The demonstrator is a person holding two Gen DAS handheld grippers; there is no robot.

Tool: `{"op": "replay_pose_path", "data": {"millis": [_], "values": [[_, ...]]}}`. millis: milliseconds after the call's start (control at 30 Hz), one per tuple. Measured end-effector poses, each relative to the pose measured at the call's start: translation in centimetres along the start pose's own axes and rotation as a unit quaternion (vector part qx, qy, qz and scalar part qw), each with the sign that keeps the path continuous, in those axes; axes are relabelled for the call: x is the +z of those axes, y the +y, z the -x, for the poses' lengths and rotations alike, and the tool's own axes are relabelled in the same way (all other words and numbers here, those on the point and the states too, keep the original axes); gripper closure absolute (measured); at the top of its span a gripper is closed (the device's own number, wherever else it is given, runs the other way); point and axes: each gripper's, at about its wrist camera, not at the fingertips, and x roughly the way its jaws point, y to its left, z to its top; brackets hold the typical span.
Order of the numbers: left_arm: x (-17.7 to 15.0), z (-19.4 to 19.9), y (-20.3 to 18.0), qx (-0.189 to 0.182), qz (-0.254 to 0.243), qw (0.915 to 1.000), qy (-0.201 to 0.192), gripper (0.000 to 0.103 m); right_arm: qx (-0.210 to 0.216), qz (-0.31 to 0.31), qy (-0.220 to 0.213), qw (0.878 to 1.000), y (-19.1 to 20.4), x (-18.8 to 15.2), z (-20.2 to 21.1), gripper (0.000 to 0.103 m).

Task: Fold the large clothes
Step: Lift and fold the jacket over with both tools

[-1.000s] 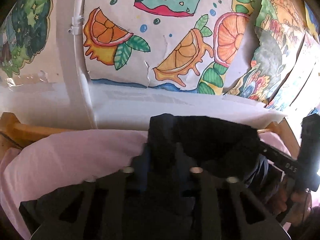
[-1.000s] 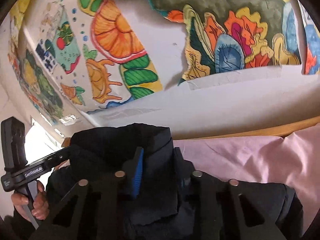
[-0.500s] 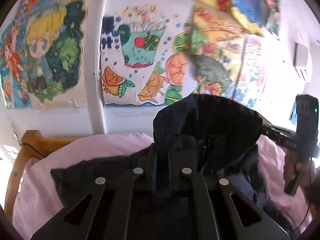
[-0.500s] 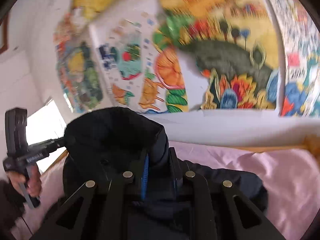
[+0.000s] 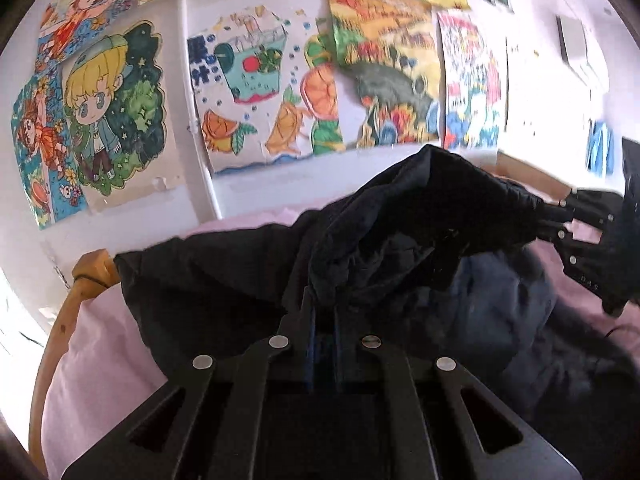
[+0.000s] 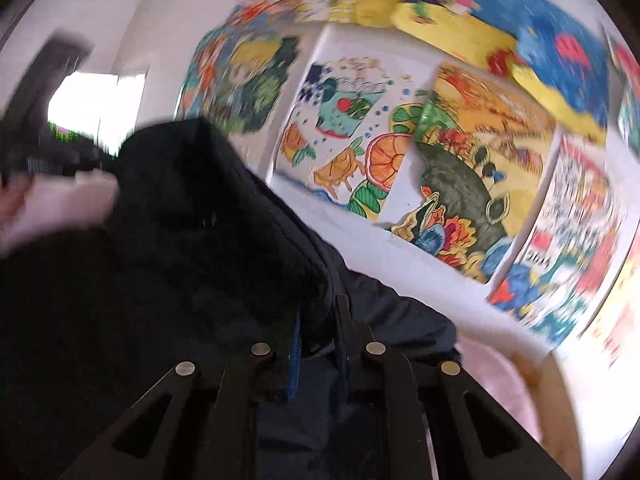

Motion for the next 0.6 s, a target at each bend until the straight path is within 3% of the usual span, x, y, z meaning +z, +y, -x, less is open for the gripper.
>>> {"op": "replay_pose_path", "data": {"millis": [133, 400, 600], "values": [[-2.4, -3.3, 0.2, -0.004, 0.02, 0.9997, 0.013, 0.098, -0.033, 0.02, 0.014, 0.999, 1.0, -2.8, -3.0, 0.089], [-4.5, -9.4, 0.9, 0.004, 0.06, 0.9966, 0.056, 0.098, -0.043, -0.002, 0.051, 0.998, 1.6, -6.1, -8.3, 0.089], [-4.2, -5.4, 1.6, -0.037, 0.107, 0.992, 0.056, 0.091, -0.041, -0.024, 0.047, 0.998, 1.1, -6.5, -8.8, 0.089]]}}
